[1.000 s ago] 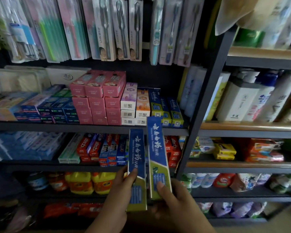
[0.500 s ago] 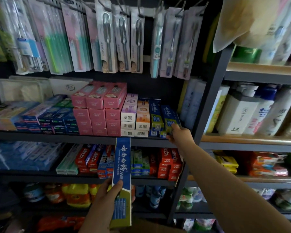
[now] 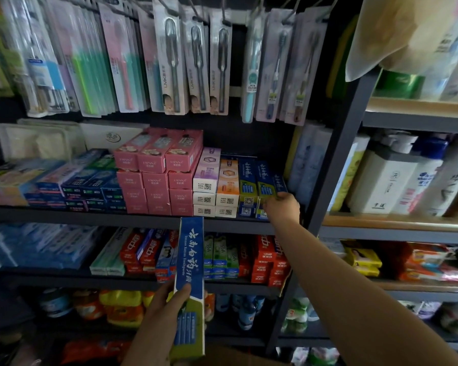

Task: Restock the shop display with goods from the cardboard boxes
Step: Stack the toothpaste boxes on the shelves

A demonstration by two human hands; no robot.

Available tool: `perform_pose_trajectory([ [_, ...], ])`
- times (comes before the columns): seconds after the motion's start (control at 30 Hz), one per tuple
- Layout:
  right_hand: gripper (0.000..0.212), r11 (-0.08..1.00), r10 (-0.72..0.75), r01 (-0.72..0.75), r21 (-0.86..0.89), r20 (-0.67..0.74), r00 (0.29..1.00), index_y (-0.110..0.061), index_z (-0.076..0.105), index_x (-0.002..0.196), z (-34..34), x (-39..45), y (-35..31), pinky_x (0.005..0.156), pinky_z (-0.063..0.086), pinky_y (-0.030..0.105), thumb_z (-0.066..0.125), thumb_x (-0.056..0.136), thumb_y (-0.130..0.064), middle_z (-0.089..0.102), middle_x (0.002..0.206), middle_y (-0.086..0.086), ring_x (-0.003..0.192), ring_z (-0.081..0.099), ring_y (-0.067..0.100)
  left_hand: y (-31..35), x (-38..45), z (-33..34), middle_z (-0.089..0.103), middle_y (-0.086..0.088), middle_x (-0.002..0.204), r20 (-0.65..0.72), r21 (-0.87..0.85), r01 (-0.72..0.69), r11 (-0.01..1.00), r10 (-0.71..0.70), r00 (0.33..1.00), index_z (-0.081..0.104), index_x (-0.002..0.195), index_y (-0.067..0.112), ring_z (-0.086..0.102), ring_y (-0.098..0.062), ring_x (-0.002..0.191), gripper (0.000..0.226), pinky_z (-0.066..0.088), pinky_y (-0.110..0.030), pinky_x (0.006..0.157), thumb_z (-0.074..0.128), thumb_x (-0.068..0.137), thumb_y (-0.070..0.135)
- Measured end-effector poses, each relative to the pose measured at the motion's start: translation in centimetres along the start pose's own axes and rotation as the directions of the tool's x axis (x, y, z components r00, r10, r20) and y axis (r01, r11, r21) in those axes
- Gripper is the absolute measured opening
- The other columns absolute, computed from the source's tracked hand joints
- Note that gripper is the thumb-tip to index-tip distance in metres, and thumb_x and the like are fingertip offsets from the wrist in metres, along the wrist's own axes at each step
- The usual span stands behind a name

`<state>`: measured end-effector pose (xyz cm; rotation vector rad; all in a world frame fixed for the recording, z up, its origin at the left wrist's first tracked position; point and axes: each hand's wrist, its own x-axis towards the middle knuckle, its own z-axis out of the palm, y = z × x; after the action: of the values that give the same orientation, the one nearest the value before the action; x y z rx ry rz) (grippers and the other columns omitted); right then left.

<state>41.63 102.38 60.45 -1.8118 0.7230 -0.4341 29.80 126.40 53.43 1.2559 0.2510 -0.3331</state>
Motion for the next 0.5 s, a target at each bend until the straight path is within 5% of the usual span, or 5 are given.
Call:
perform_pose_trajectory([
  [0.17,0.041,0.994,-0.111,0.110,0.019,0.061,0.992,-0.016,0.042,0.136,-1.4,-4.9,0.6,0.086,0.048,0.034,0.050,0.096,-0.022,0.044,0.132,0.004,0.099,0.051,0.017,0.5,-0.1,0.5,0.073,-0.018,0.094,0.059,0.012,-0.006,1.000,0.005,0.998,0.058,0.119,0.019,0.070,-0.032,0.073,0.027,0.053,-0.039,0.064,0.056,0.094,0.026],
  [0.27,0.028,0.987,-0.094,0.132,-0.089,0.342,0.935,-0.021,0.047,0.121,-2.4,-11.2,2.5,0.061,0.049,0.021,0.053,0.096,-0.034,0.060,0.104,-0.003,0.081,0.062,0.009,0.8,-0.2,1.5,0.070,-0.013,0.096,0.090,0.015,-0.038,0.999,0.036,0.995,0.057,0.115,0.021,0.071,-0.023,0.071,0.022,0.052,-0.031,0.056,0.053,0.095,0.027],
  [0.33,0.028,0.980,-0.013,0.116,-0.160,0.533,0.846,-0.025,0.050,0.111,-3.2,-15.0,4.1,0.059,0.054,0.022,0.048,0.095,-0.047,0.062,0.098,-0.006,0.073,0.064,0.005,1.1,-0.4,2.3,0.069,-0.010,0.090,0.116,0.001,-0.019,1.000,0.019,0.993,0.057,0.104,0.026,0.070,-0.021,0.067,0.011,0.051,-0.030,0.054,0.053,0.094,0.029],
  [0.43,0.021,0.994,0.096,-0.111,-0.018,0.657,0.748,-0.025,0.058,0.106,-4.4,-19.4,4.9,0.067,0.056,0.020,0.051,0.095,-0.041,0.070,0.091,-0.006,0.072,0.068,0.003,1.4,-1.0,3.9,0.070,-0.012,0.090,0.158,-0.012,-0.052,0.999,0.053,0.986,0.057,0.113,0.023,0.070,-0.024,0.071,0.021,0.052,-0.032,0.057,0.053,0.094,0.031],
  [0.5,0.017,0.970,0.094,-0.215,0.110,0.647,0.757,-0.022,0.061,0.107,-4.5,-20.5,5.5,0.073,0.057,0.025,0.056,0.094,-0.032,0.074,0.087,-0.004,0.076,0.071,0.011,1.0,-1.1,4.7,0.070,-0.011,0.093,0.192,0.020,-0.077,0.997,0.072,0.979,0.054,0.119,0.025,0.070,-0.023,0.073,0.026,0.052,-0.030,0.055,0.051,0.095,0.033],
])
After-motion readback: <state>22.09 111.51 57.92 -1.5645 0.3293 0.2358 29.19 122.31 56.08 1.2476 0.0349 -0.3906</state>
